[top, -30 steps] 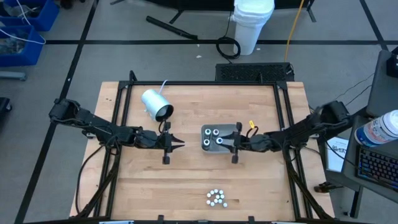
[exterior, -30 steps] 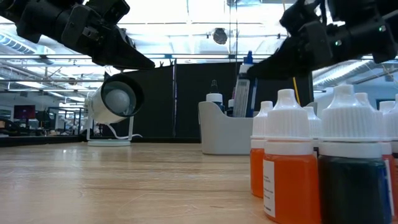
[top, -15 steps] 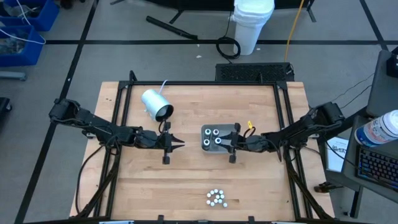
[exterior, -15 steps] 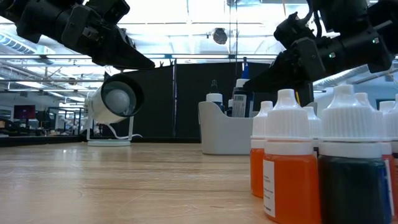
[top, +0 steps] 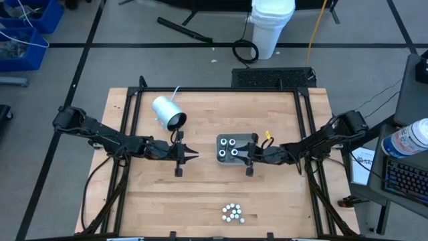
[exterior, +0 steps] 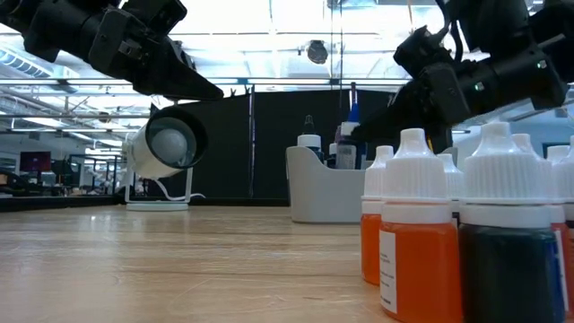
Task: Pick & Place food coloring
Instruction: Put the big blue food coloring bottle into the gray bin
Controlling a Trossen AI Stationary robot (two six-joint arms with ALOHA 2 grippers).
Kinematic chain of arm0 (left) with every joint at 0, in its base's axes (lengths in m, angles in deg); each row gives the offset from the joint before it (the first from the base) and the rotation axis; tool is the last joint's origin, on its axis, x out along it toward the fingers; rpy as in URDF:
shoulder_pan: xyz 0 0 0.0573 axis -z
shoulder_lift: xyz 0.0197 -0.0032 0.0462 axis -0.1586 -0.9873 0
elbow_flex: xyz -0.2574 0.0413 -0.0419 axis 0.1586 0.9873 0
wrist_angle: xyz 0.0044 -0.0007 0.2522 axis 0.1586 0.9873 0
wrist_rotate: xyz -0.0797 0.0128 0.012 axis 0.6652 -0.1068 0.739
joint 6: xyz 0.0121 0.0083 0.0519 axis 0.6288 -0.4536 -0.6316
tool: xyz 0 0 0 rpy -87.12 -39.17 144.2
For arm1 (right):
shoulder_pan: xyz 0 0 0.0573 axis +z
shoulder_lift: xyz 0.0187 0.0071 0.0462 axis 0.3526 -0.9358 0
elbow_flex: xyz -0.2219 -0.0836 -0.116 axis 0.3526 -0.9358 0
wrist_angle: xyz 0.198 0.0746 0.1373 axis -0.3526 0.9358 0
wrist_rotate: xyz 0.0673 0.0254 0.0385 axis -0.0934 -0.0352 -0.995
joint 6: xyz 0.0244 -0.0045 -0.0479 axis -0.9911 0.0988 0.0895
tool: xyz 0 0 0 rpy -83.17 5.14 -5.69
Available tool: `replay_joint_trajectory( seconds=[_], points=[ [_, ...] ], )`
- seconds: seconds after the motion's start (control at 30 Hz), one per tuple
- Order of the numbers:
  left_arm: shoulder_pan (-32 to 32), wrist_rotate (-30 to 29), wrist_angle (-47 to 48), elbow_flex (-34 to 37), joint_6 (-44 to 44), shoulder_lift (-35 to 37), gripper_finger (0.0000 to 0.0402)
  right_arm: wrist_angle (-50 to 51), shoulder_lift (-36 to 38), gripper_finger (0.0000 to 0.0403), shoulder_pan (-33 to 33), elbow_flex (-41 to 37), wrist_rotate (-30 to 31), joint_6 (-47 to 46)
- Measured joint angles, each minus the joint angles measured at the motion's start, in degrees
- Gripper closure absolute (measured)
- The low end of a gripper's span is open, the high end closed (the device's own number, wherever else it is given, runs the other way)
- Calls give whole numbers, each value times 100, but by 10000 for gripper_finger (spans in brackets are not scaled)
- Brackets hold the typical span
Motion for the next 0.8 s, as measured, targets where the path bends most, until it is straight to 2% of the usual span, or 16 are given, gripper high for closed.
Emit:
replay_joint_trajectory(
  seconds=[0.6, 0.8],
  points=[
    [0, -57, 2, 0, -8, 0, 339, -822, -754, 287, -181, 7, 12, -63],
    [0, -57, 2, 0, -7, 0, 339, -815, -753, 266, -179, 8, 8, -62]
  ],
)
